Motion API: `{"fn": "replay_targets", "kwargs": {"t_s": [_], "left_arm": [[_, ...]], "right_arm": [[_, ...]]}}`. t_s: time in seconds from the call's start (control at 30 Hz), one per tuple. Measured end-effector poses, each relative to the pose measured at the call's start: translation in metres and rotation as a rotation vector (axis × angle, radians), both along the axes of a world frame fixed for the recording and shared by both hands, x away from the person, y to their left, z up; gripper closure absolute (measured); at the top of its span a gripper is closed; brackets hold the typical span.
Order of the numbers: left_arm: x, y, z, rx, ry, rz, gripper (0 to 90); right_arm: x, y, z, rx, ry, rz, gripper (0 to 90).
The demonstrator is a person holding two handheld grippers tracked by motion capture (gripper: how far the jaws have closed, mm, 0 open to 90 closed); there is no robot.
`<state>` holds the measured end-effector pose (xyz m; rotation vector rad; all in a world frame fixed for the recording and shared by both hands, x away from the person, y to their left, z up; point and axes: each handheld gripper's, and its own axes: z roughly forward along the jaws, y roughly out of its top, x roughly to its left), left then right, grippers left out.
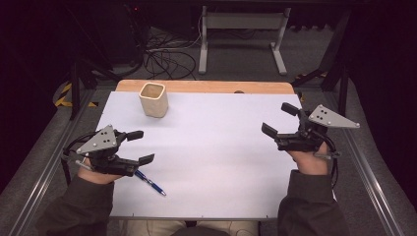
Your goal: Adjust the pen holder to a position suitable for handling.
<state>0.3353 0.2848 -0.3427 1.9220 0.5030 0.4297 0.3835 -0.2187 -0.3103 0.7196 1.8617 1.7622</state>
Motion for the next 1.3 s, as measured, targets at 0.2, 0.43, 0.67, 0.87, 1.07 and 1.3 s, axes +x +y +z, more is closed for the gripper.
{"fn": "replay_targets", "kwargs": {"t_s": [0.2, 0.43, 0.67, 0.87, 1.07, 1.3], "left_arm": [[0.001, 0.0, -0.008, 0.02, 0.019, -0.016, 20.1], [0.0, -0.004, -0.016, 0.049, 0.037, -0.054, 20.6], [0.0, -0.004, -0.025, 0.073, 0.04, -0.088, 21.3], [0.001, -0.002, -0.035, 0.107, 0.06, -0.11, 22.4], [0.002, -0.001, -0.043, 0.149, 0.075, -0.122, 25.3], [0.002, -0.003, -0.05, 0.18, 0.089, -0.157, 29.7]], "right_arm": [[0.0, 0.0, 0.0, -0.001, 0.001, 0.002, 1.8], [0.0, 0.001, 0.0, -0.008, 0.0, 0.008, 1.8], [0.0, 0.001, -0.001, -0.011, 0.002, 0.011, 1.8], [0.001, 0.001, -0.001, -0.012, 0.004, 0.02, 1.8], [0.002, 0.002, -0.002, -0.018, 0.004, 0.021, 1.8], [0.001, 0.002, -0.002, -0.018, 0.004, 0.022, 2.0]]}}
